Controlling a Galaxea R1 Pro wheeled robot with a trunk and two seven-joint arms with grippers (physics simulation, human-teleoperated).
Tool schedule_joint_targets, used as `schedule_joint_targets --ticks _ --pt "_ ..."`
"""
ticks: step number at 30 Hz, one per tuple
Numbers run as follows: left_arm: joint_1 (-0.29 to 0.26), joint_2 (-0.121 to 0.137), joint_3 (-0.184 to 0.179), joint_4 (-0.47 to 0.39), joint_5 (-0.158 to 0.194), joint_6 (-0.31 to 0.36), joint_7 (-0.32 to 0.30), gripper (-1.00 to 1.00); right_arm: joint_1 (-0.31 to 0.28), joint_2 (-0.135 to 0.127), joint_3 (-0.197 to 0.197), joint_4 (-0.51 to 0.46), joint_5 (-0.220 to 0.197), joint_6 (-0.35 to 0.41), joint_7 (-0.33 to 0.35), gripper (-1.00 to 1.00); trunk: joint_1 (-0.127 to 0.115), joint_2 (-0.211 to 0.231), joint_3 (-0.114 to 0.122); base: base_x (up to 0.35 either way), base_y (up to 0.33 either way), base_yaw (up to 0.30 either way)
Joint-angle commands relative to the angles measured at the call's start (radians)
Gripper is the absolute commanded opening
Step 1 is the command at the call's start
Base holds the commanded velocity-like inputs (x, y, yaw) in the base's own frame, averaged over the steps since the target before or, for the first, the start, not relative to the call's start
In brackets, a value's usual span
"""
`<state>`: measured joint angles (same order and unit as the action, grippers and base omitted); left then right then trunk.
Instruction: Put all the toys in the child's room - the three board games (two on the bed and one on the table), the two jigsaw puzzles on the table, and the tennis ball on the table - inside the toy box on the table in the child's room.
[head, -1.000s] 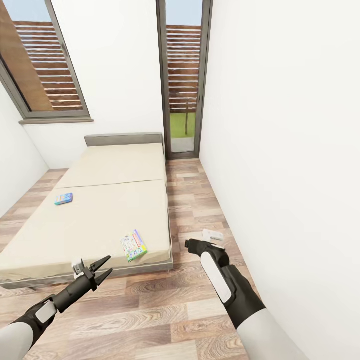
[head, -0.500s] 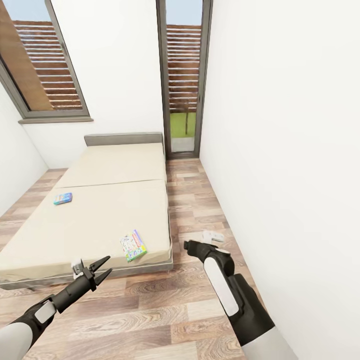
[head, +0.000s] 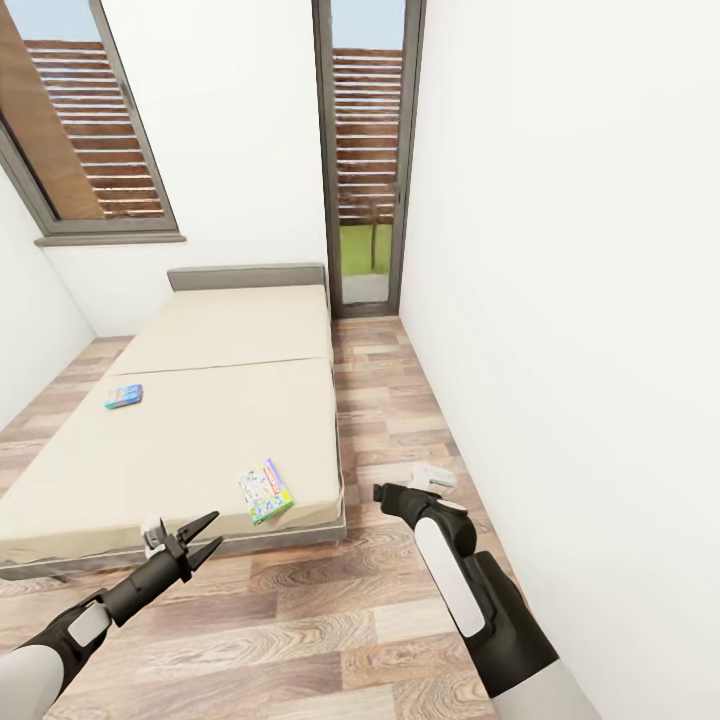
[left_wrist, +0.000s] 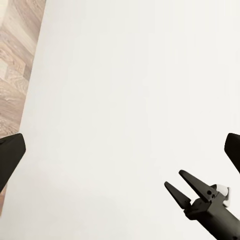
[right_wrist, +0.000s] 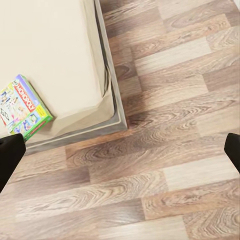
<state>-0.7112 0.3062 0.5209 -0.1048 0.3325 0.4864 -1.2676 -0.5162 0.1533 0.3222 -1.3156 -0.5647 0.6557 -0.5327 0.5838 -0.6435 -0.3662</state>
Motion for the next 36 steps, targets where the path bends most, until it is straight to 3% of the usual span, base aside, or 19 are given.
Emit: schedule_joint_targets --ticks 1,36 --pt "-0.001 0.0 -0.005 0.0 0.008 0.01 -0.002 1.0 -0.001 -0.001 0.001 -0.001 -0.01 0.001 -0.01 1.0 0.004 -0.009 -0.005 0.0 0.0 0.0" --pt "-0.001 0.002 -0.002 0.0 0.008 0.009 0.003 1.0 -0.001 -0.001 0.001 -0.013 -0.011 0.002 -0.01 1.0 0.138 -0.254 -0.114 0.0 0.0 0.0"
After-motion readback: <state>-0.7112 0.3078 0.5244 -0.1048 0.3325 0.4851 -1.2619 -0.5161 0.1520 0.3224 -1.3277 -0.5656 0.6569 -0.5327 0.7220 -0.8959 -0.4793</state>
